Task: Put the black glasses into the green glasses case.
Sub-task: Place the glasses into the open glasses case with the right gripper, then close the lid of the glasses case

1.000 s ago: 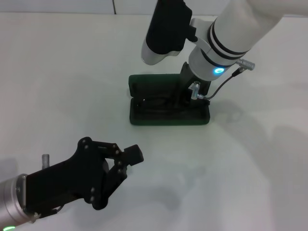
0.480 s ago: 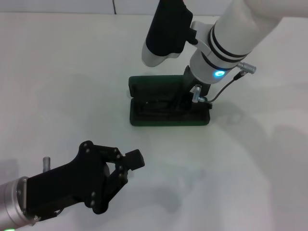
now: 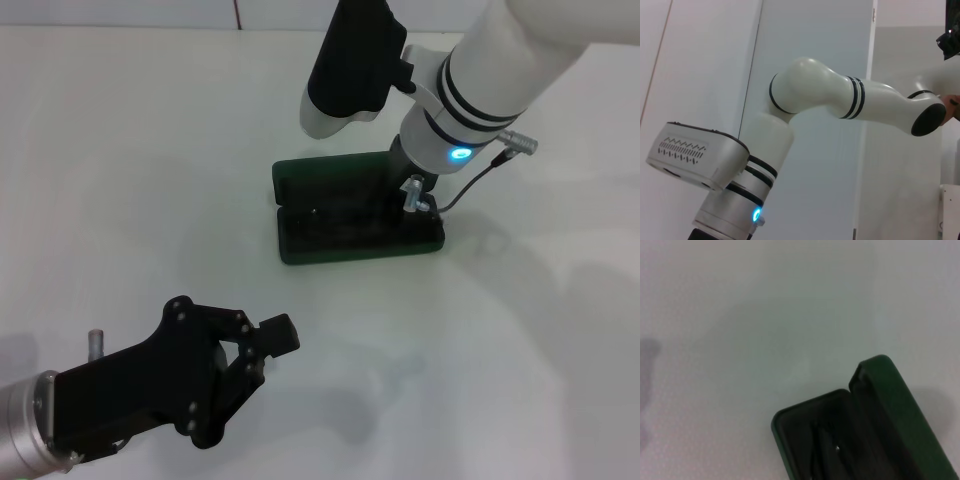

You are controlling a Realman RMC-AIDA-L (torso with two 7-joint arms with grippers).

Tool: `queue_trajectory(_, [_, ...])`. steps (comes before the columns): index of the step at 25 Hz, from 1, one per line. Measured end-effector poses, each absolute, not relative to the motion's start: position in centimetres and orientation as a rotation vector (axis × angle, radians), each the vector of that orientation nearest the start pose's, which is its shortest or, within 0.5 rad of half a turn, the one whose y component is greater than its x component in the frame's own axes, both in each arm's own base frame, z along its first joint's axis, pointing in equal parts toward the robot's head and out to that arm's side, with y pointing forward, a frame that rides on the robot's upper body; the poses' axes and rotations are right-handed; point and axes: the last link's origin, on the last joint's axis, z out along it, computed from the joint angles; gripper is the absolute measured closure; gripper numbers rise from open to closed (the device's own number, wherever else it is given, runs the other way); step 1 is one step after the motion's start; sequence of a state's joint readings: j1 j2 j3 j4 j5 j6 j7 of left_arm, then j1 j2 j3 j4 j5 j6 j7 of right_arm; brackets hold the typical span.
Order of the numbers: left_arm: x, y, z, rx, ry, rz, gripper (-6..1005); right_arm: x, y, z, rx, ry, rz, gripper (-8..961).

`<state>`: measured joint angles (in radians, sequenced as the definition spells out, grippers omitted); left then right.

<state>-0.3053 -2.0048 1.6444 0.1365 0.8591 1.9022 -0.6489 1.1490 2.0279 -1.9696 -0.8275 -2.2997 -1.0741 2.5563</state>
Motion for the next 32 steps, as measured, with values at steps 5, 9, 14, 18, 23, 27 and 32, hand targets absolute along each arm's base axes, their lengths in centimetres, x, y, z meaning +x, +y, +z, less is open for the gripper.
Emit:
queue_trajectory(5, [-27.6,19.4,-3.0,-2.545,-0.301,-1.416,939,6.6,39.4,-11.3,-2.778,0.157,-0.613,803])
queue_trajectory(9, [-27.6,19.4,-3.0,-2.544,-0.298,-1.419,938,6.4,38.7,-11.2,-2.794,0.147,-0.573,802])
queue_trajectory(14, [-27.6,19.5,-2.8,-2.533,-0.296,-1.422,937,6.8,37.9,-10.4,-2.815,0.198,-0.494,802])
queue_trajectory(18, [-27.5,20.0,-2.4,-2.507,-0.299,-1.435,937,7.6,37.1,-9.4,-2.833,0.262,-0.373,801])
queue_trajectory(23, [-27.3,22.1,-0.3,-2.462,-0.344,-1.484,936,9.0,35.2,-6.4,-2.892,0.365,-0.025,801])
queue_trajectory(27, [-27.0,25.4,2.8,-2.384,-0.398,-1.525,935,10.7,32.9,-2.4,-2.948,0.345,0.411,800])
queue_trajectory(32, [-25.4,30.6,4.9,-2.536,-0.392,-1.365,795,15.4,29.8,2.8,-2.846,0.23,0.971,800])
